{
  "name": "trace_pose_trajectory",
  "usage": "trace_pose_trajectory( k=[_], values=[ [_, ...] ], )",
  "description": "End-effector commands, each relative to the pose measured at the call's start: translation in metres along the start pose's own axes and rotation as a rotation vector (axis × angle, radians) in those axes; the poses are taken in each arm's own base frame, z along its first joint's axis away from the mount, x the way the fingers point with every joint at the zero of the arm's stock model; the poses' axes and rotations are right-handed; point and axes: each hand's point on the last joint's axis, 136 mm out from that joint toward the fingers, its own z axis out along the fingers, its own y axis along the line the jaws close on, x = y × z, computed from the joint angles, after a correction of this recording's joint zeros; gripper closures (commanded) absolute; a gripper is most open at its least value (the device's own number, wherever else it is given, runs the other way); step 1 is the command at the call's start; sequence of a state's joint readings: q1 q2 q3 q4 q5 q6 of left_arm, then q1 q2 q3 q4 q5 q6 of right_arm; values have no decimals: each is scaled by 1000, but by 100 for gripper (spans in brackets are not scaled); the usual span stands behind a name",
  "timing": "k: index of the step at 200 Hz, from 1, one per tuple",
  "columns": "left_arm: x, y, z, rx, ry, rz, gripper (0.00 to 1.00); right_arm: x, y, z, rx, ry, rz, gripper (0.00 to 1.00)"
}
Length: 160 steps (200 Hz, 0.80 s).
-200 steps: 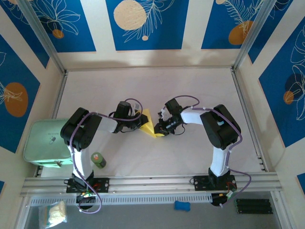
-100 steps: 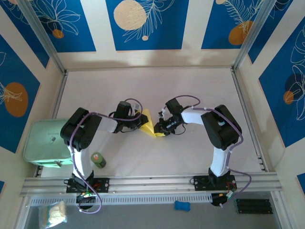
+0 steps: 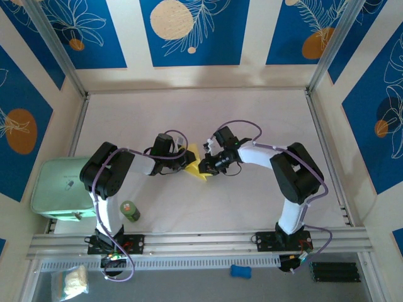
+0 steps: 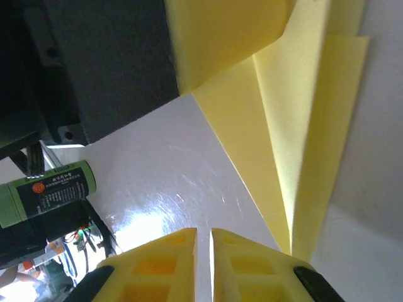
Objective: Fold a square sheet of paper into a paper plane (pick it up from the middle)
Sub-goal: Fourth fold the wing at the center of the table.
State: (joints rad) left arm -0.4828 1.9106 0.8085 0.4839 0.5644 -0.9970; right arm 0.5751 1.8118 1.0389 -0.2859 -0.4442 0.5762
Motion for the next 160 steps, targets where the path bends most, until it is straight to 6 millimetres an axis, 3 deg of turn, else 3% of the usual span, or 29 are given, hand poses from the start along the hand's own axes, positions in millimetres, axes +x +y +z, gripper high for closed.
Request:
trace_pose_trajectory(
  k=[1,160],
  values=[
    [12,34,1,-108,17,-65,80,0,-9,6,29,22,27,88],
    [18,44,2,-137,32,-78,78,4,-37,18,74,42,95,89]
  ],
)
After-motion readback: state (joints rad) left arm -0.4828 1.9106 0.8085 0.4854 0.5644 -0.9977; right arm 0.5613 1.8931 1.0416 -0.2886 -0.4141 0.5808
